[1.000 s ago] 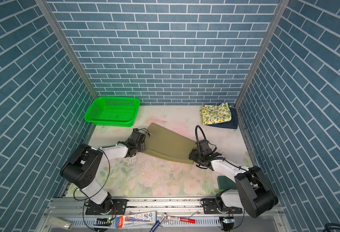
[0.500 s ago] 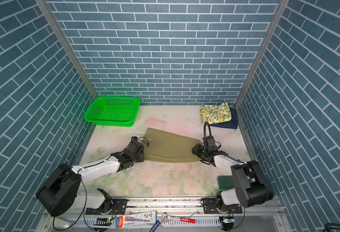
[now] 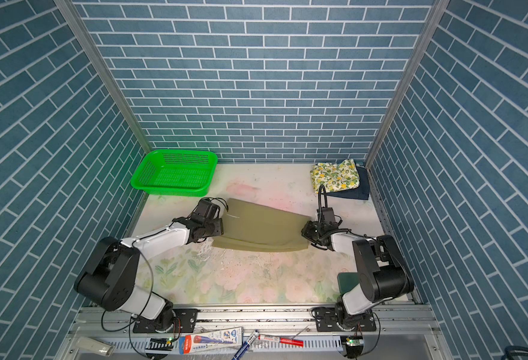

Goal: Fold and stack skirts
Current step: Fold the skirt at the center of the table.

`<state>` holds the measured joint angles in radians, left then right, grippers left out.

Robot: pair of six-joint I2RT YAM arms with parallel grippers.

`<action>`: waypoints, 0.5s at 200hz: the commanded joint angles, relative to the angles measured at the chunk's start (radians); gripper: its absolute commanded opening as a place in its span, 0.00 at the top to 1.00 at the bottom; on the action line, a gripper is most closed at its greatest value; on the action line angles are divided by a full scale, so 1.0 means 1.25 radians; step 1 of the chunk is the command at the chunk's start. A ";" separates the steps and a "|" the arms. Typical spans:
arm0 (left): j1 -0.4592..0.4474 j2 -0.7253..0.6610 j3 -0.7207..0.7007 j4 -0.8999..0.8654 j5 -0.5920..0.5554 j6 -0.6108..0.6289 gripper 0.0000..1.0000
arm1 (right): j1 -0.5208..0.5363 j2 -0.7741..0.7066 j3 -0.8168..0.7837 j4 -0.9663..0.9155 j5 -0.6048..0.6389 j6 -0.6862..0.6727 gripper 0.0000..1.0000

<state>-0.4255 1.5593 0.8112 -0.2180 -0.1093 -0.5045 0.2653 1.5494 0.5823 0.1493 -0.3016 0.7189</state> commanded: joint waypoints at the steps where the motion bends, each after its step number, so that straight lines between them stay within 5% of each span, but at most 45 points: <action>1: 0.017 0.055 0.030 0.014 0.054 0.016 0.37 | 0.000 0.039 -0.016 -0.104 0.015 -0.028 1.00; 29: 0.018 0.114 0.033 0.039 0.085 0.012 0.40 | 0.000 0.017 -0.007 -0.128 0.038 -0.052 1.00; 75: 0.018 0.137 -0.013 0.096 0.118 0.007 0.99 | 0.001 -0.088 0.044 -0.262 0.121 -0.099 1.00; 100: 0.017 0.139 -0.049 0.142 0.141 -0.004 1.00 | 0.003 -0.157 0.082 -0.341 0.148 -0.117 1.00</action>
<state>-0.4057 1.6936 0.8165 -0.0391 0.0219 -0.5003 0.2691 1.4311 0.6159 -0.0944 -0.2111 0.6380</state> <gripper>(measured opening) 0.055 0.067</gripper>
